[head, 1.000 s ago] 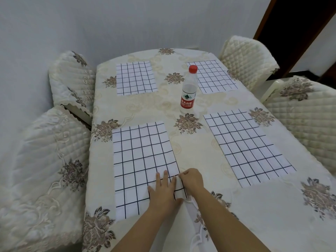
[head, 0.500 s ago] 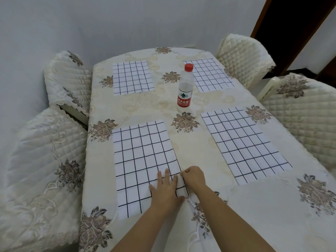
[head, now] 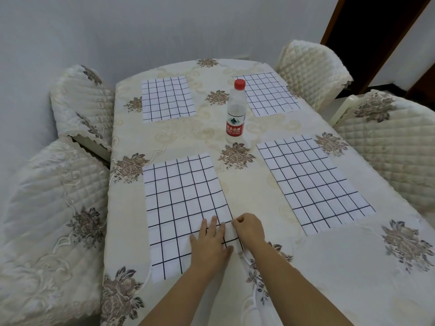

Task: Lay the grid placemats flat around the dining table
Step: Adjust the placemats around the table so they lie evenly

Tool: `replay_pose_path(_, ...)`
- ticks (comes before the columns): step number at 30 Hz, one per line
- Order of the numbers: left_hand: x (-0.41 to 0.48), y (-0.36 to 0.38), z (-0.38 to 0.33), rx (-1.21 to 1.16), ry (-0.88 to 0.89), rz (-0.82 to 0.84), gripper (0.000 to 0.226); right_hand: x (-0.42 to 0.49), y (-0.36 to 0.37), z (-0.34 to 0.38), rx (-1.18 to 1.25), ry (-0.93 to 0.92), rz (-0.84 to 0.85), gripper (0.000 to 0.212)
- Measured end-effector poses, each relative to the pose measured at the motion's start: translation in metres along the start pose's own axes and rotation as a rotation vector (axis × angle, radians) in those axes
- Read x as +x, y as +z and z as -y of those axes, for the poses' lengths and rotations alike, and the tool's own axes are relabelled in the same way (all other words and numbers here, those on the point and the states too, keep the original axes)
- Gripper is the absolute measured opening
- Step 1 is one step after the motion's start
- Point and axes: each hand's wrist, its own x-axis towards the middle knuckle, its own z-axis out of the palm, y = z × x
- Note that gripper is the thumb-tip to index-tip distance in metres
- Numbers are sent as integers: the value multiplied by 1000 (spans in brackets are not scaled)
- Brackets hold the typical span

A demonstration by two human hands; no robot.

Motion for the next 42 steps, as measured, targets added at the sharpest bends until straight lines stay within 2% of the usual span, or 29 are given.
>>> replay_pose_path(3,-3,0,9,-10,21,-25,62,1,1,-1,7,-9,-1,20)
replay_pose_path(7,-5,3,19,-63,46,-33,62,1,1,-2,-5,-37,-3,26)
replay_pose_path(9,-4,5,22,-88,53,-45,68,1,-1,-2,-24,-48,-8,39)
replay_pose_path(14,-3,8,25,-101,62,-62,60,3,-1,-2,-7,-40,5,34)
replay_pose_path(18,-4,9,24,-98,72,-96,94,6,-1,-6,30,-51,10,29)
replay_pose_path(21,-4,11,26,-106,78,-115,95,6,-1,-7,58,-54,-6,37)
replay_pose_path(23,-3,13,28,-109,82,-125,93,1,-2,-10,211,-10,-42,43)
replay_pose_path(26,-2,14,30,-84,90,-137,91,-6,-7,-17,626,140,-113,39)
replay_pose_path(28,-3,12,30,-107,100,-159,89,-9,-7,-16,683,140,-145,37)
replay_pose_path(31,1,8,34,-245,112,-275,78,-9,3,-8,383,-42,-212,25)
replay_pose_path(34,8,4,41,-252,143,-472,53,-14,24,7,68,-363,-296,23)
replay_pose_path(36,14,4,48,-256,156,-508,46,-17,41,18,-107,-571,-342,26)
replay_pose_path(38,19,5,54,-229,141,-468,48,-18,57,24,-262,-649,-249,33)
replay_pose_path(40,21,11,62,-145,119,-453,50,-14,70,19,-388,-631,-148,41)
replay_pose_path(42,22,22,76,-88,95,-461,48,-7,73,2,-478,-666,-117,48)
